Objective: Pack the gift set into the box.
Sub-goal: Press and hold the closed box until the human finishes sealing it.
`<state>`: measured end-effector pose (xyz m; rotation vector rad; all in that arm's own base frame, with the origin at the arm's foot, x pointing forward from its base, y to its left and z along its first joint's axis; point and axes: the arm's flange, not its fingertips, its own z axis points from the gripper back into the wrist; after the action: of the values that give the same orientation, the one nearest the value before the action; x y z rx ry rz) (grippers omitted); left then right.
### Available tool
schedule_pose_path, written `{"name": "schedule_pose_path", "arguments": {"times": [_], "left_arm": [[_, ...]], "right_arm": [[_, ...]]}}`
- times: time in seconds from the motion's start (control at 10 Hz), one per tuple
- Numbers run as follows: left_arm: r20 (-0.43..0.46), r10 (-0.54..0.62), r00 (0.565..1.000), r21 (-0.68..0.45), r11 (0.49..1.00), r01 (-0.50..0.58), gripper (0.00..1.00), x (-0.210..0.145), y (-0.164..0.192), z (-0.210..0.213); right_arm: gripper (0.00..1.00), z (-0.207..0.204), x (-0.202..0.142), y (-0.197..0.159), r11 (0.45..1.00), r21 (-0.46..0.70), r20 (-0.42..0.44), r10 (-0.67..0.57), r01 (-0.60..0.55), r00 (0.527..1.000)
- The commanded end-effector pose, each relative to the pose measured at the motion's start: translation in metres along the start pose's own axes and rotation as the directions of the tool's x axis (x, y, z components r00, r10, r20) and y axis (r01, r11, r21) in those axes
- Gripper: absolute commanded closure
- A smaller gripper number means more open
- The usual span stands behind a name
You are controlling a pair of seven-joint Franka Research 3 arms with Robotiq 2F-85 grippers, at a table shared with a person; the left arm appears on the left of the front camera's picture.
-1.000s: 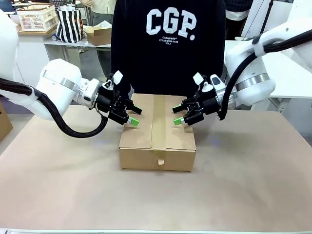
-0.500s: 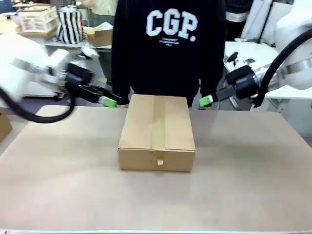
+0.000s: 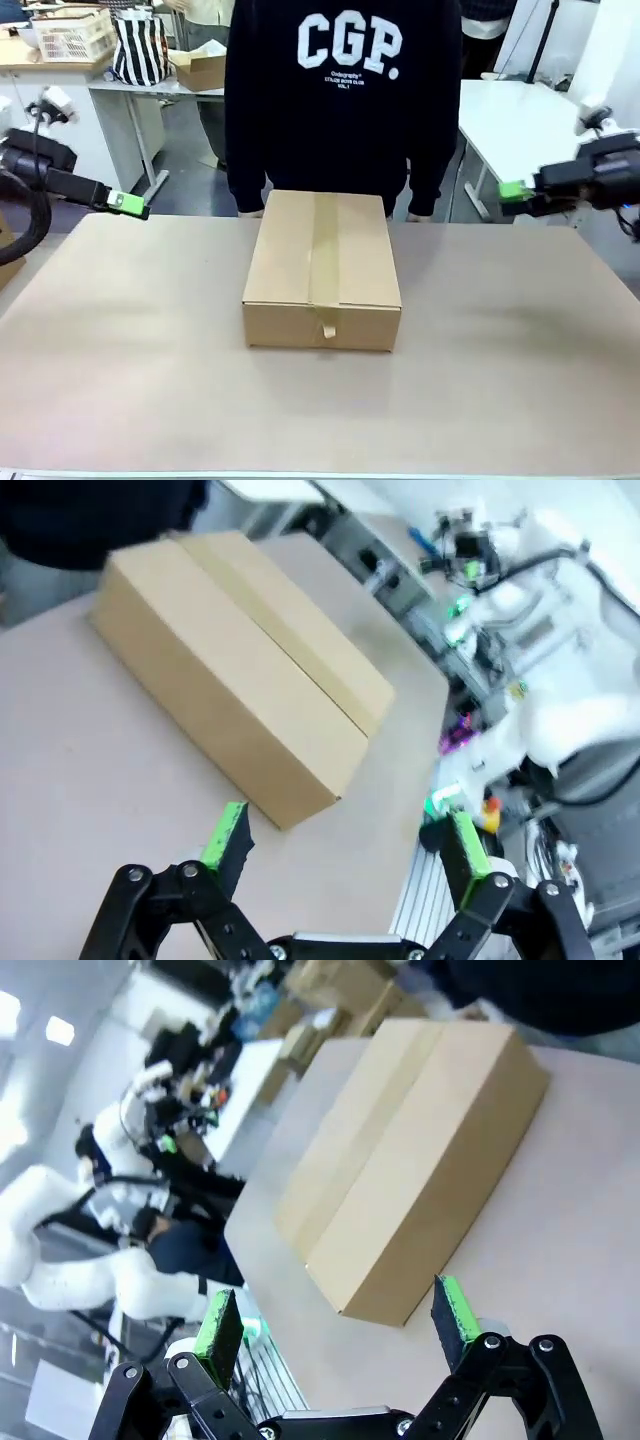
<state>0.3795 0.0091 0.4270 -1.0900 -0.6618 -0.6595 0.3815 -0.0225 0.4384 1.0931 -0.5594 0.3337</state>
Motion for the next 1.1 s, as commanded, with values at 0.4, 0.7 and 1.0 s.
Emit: {"name": "schedule_pose_path", "arguments": {"times": [0.4, 0.7, 1.0], "left_arm": [[-0.077, -0.053, 0.996, -0.042, 0.998, 0.05, 0.0, 0.0116, -0.0054, -0.0233], [-0.077, -0.053, 0.996, -0.042, 0.998, 0.05, 0.0, 0.0116, -0.0054, -0.0233], [-0.077, -0.053, 0.996, -0.042, 0.998, 0.05, 0.0, 0.0116, -0.0054, -0.0233]], "right_arm": [[0.0, -0.0183, 0.0037, 0.0152, 0.999, 0.002, -0.063, 0.043, -0.043, 0.997], [0.0, -0.0183, 0.0037, 0.0152, 0.999, 0.002, -0.063, 0.043, -0.043, 0.997], [0.0, -0.0183, 0.0037, 0.0152, 0.999, 0.002, -0.063, 0.043, -0.043, 0.997]]}}
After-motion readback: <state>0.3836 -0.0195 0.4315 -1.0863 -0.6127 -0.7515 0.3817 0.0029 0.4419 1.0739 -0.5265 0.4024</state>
